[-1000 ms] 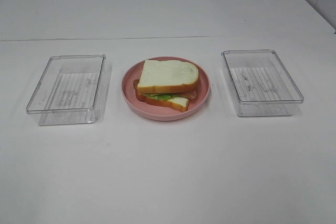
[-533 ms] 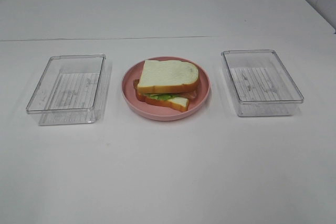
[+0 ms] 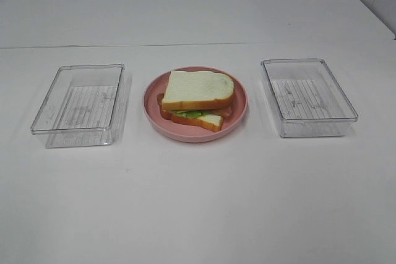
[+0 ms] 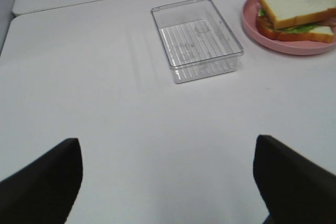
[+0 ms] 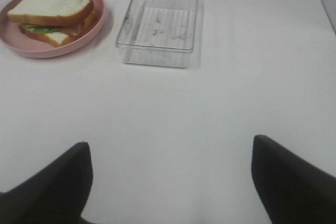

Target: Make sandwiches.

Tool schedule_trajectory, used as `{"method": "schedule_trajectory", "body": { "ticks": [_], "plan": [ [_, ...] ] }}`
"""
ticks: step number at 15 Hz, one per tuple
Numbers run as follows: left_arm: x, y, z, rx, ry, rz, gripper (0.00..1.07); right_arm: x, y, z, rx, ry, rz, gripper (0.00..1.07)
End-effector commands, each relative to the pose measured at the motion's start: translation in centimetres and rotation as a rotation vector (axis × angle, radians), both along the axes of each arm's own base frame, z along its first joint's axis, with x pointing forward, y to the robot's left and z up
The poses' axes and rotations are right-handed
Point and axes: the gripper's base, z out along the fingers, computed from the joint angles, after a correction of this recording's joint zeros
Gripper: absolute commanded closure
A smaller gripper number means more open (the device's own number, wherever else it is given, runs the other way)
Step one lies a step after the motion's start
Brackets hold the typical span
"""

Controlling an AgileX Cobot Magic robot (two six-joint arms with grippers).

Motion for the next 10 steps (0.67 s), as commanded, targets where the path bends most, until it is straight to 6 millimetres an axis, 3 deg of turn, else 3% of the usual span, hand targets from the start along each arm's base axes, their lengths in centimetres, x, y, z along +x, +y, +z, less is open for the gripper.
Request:
{"method": "schedule_trajectory", "body": {
  "ticks": [1, 10],
  "plan": [
    [-0.23, -0.08, -0.09, -0.004, -0.029, 0.058, 0.23, 0.02, 0.04, 0.01, -0.008, -0.02, -0.085, 0.29],
    [-0.25, -0.09, -0.09, -0.004, -0.031, 0.075, 0.23, -0.5, 0.18, -0.03, -0.003, -0.057, -0.126, 0.29]
  ]
}}
